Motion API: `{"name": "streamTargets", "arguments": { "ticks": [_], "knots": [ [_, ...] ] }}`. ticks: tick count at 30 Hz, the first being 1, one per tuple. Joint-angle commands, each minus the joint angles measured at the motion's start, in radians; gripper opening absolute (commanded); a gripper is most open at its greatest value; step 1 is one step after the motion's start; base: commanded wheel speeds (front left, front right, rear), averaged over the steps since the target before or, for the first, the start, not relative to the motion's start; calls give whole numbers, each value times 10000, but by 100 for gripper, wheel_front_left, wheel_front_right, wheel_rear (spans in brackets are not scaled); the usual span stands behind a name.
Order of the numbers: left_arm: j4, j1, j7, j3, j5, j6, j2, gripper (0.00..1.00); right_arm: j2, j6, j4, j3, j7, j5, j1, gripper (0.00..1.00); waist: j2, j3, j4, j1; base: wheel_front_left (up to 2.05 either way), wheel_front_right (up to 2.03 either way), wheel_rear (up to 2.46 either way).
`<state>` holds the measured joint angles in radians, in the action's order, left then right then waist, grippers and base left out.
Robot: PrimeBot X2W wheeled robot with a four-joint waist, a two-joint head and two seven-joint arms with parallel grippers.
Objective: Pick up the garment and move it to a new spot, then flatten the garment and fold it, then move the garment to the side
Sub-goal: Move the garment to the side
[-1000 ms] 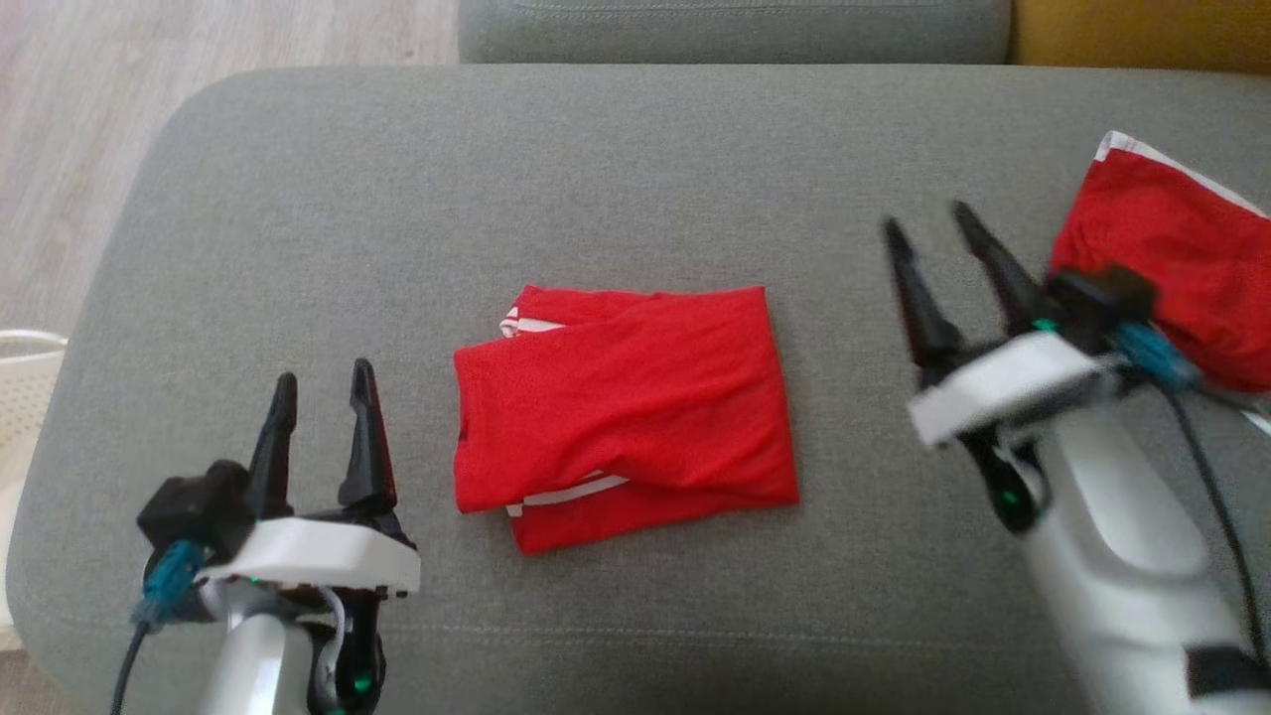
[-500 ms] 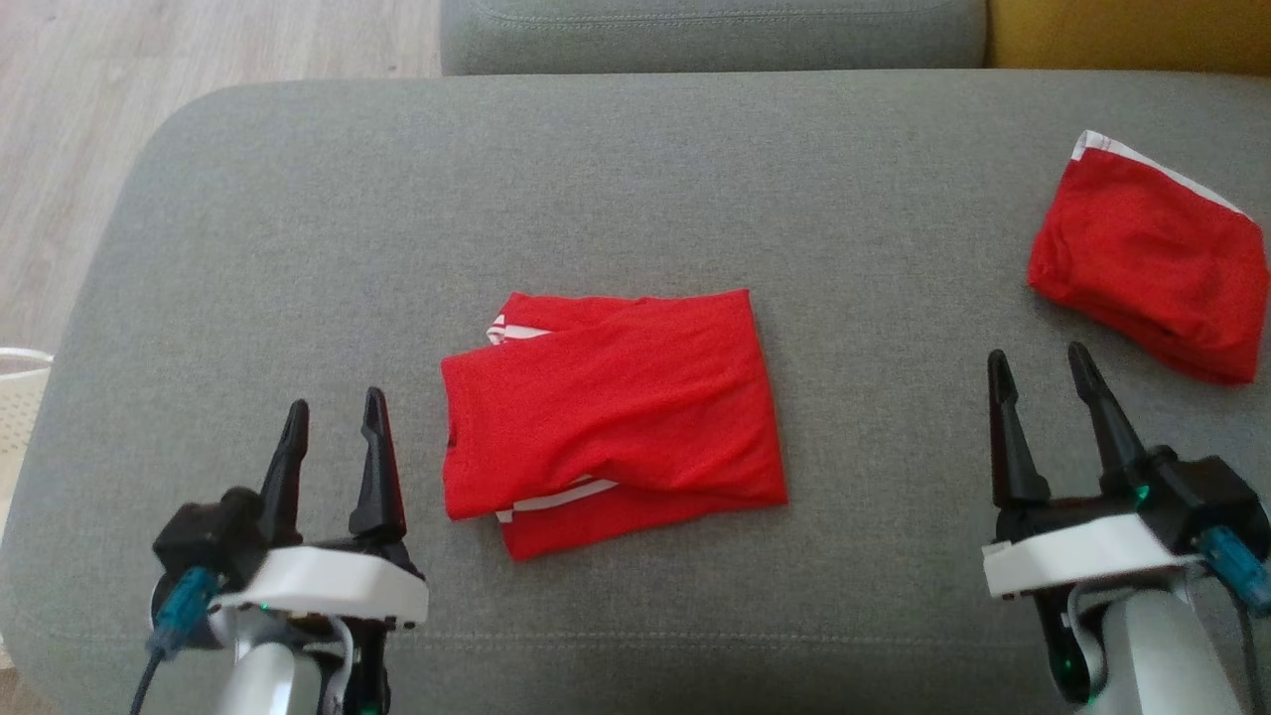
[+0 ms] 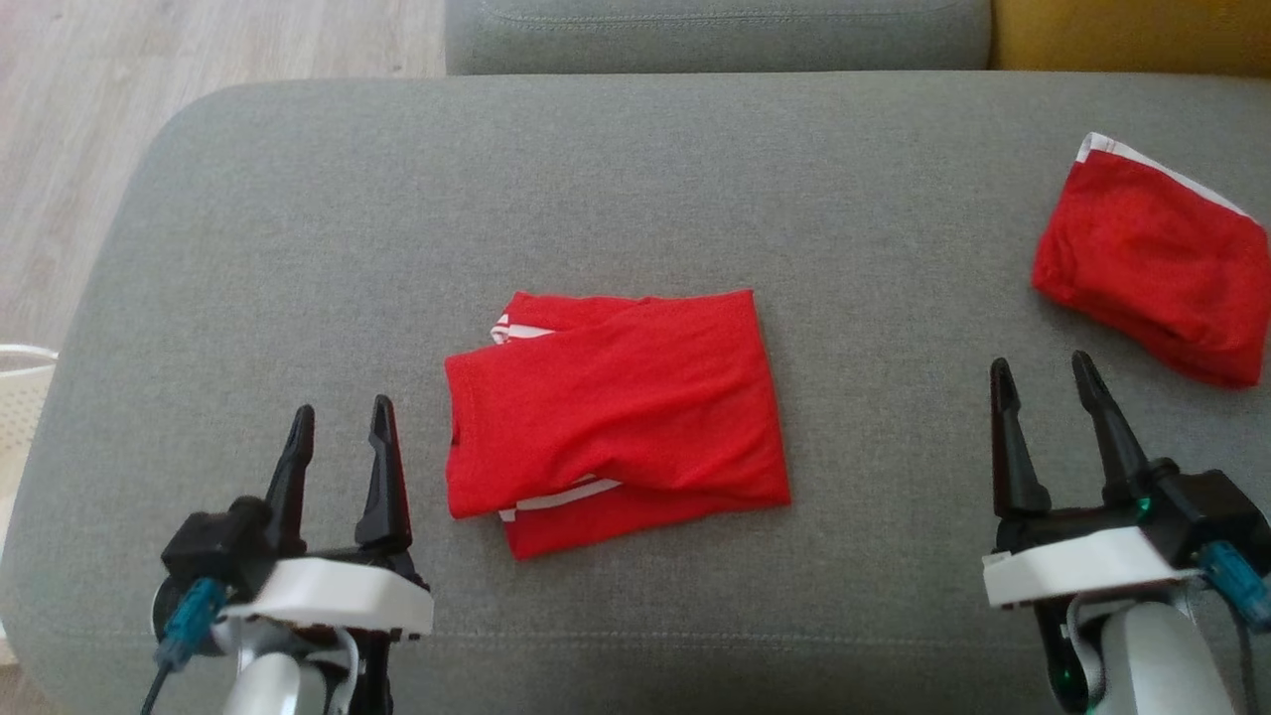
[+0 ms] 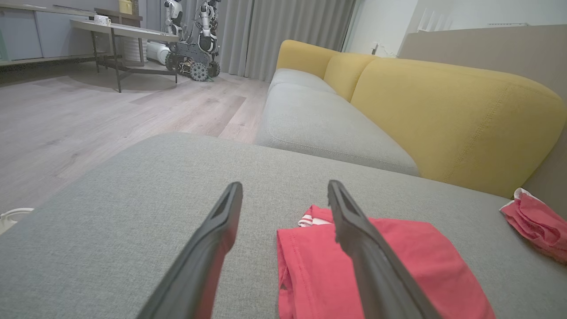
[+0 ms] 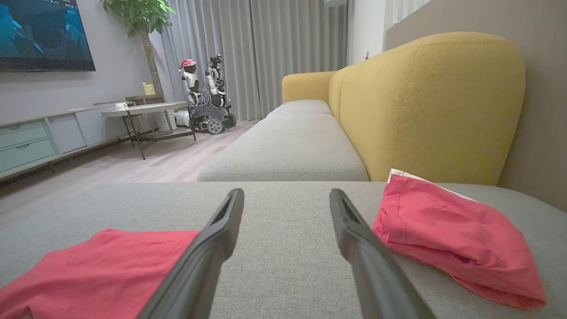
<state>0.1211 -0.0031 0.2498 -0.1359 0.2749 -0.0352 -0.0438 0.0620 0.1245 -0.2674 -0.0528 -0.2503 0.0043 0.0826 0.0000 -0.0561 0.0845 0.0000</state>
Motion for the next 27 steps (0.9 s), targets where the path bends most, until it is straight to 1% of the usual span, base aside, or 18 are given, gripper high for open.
{"name": "streamTargets", "arguments": {
  "ticks": [1, 4, 7, 12, 16, 17, 21, 27],
  "knots": [
    [-400, -302, 120, 263, -75, -30, -64, 100, -47, 62, 320, -215, -114, -47, 149, 100, 0, -31, 28, 0, 0, 0, 0],
    [-409, -369, 120, 208, -82, -18, -64, 100, -67, 62, 285, -253, -114, 220, 204, 100, 0, -176, 96, 0, 0, 0, 0],
    [-428, -445, 120, 199, -112, -13, -64, 100, -79, 62, 68, -516, -95, 418, 357, 100, 0, -367, 183, 0, 0, 0, 0],
    [-408, -622, 120, 177, -179, 48, -64, 100, -101, 62, -828, -1087, 612, 1208, 916, 100, 0, -762, 404, 0, 0, 0, 0],
    [-378, -806, 120, 80, -177, 65, -64, 100, -110, 62, -1493, -1536, 914, 1920, 1532, 100, 0, -1062, 652, 0, 0, 0, 0],
    [-378, -806, 120, 80, -177, 65, -64, 100, -110, 62, -1493, -1536, 914, 1920, 1532, 100, 0, -1062, 652, 0, 0, 0, 0],
    [-347, -973, 120, -26, -116, 42, -64, 100, -114, 62, -2224, -1915, 1249, 2849, 2130, 100, 0, -1335, 927, 0, 0, 0, 0],
    [-337, -1149, 120, -155, -13, -20, -64, 100, -115, 62, -3457, -2387, 1924, 3450, 2805, 100, 0, -1593, 1315, 0, 0, 0, 0]
  ]
}}
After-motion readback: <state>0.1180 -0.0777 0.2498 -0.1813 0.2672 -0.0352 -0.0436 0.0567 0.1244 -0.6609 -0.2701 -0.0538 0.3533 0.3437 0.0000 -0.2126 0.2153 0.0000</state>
